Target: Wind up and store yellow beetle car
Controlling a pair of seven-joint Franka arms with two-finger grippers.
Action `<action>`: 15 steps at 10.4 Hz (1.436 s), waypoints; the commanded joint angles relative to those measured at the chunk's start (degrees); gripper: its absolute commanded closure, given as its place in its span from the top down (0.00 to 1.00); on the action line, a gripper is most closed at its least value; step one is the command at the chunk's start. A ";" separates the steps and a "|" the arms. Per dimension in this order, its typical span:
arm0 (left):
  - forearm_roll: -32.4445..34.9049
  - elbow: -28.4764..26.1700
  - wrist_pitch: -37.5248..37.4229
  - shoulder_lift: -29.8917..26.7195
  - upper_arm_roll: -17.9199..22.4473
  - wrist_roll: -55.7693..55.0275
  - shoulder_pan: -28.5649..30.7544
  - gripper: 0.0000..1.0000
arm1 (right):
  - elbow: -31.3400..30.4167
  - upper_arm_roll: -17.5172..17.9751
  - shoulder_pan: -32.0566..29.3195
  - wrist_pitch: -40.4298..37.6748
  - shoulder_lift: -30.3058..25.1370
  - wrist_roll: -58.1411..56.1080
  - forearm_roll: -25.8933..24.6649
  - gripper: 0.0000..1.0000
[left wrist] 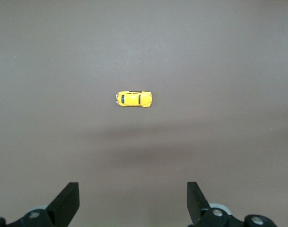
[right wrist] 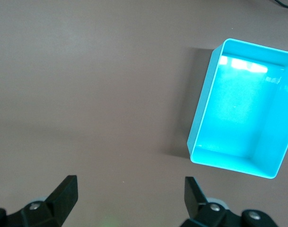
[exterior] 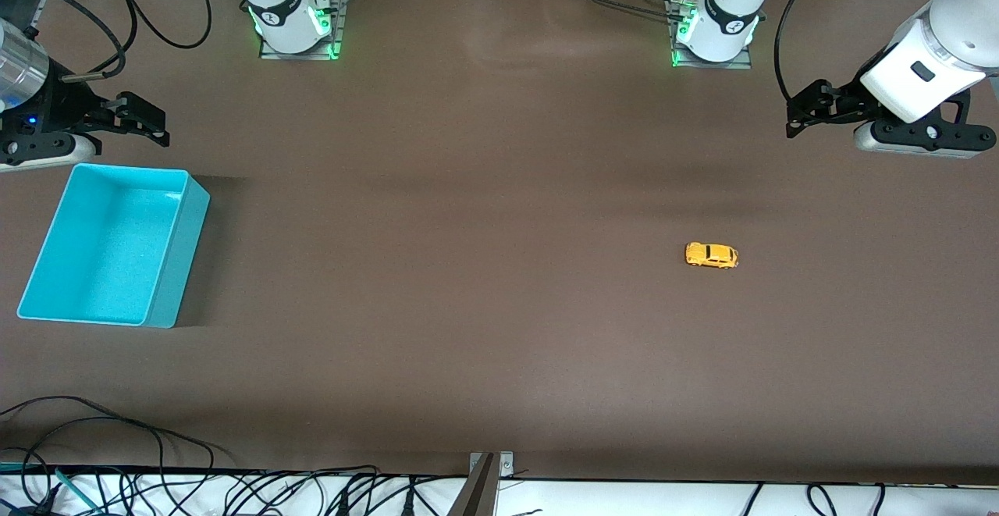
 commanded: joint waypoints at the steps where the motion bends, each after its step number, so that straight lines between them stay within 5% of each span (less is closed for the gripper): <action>1: -0.27 0.61 -1.51 0.07 0.35 -0.80 0.46 1.00 | 0.85 -0.03 0.15 -1.39 -0.33 0.13 -0.03 1.00; 15: -0.27 0.61 -2.58 0.07 0.97 -0.44 0.63 1.00 | 0.85 -0.29 0.06 -2.18 -0.42 -0.48 0.41 1.00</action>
